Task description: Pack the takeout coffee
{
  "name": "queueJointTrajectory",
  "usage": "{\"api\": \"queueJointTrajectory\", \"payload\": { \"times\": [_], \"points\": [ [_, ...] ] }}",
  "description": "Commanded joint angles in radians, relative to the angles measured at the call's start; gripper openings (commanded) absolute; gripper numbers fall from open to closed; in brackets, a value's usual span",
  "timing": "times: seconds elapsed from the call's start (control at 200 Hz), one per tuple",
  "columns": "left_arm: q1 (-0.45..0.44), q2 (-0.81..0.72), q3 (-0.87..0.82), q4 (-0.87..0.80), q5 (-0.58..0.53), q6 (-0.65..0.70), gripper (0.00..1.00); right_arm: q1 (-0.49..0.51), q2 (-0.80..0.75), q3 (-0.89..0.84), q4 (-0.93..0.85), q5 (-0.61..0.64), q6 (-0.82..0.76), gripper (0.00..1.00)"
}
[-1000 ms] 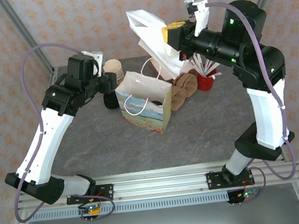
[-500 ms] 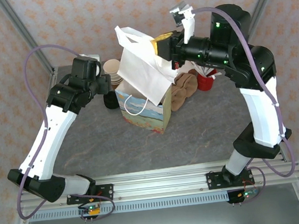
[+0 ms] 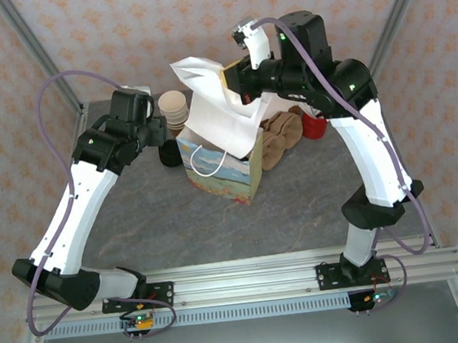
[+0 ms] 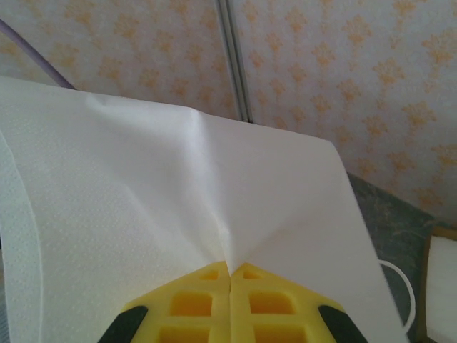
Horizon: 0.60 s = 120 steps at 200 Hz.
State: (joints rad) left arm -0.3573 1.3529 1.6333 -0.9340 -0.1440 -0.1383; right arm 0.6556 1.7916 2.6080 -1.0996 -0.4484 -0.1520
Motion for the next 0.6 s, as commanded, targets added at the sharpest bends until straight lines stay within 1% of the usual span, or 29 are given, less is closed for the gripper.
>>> {"api": "queueJointTrajectory", "payload": {
  "times": [0.0,0.215,0.365,0.505,0.596],
  "points": [
    [0.009,-0.03,-0.007,-0.009,-0.035,-0.008,0.57,-0.03,0.013,0.04,-0.032,-0.011,-0.053,0.0],
    [0.01,-0.026,-0.001,-0.014,-0.036,-0.006,0.57,-0.065,0.037,0.031,-0.05,-0.051,-0.091,0.0],
    [0.009,-0.019,0.003,-0.014,-0.029,-0.006,0.57,-0.068,0.052,0.029,-0.068,-0.046,-0.123,0.0],
    [0.009,-0.014,0.001,-0.015,-0.029,-0.008,0.57,-0.068,0.082,0.026,-0.122,-0.038,-0.161,0.0],
    [0.009,-0.011,0.002,-0.013,-0.029,-0.01,0.57,-0.06,0.089,-0.015,-0.137,-0.046,-0.186,0.0]
  ]
}}
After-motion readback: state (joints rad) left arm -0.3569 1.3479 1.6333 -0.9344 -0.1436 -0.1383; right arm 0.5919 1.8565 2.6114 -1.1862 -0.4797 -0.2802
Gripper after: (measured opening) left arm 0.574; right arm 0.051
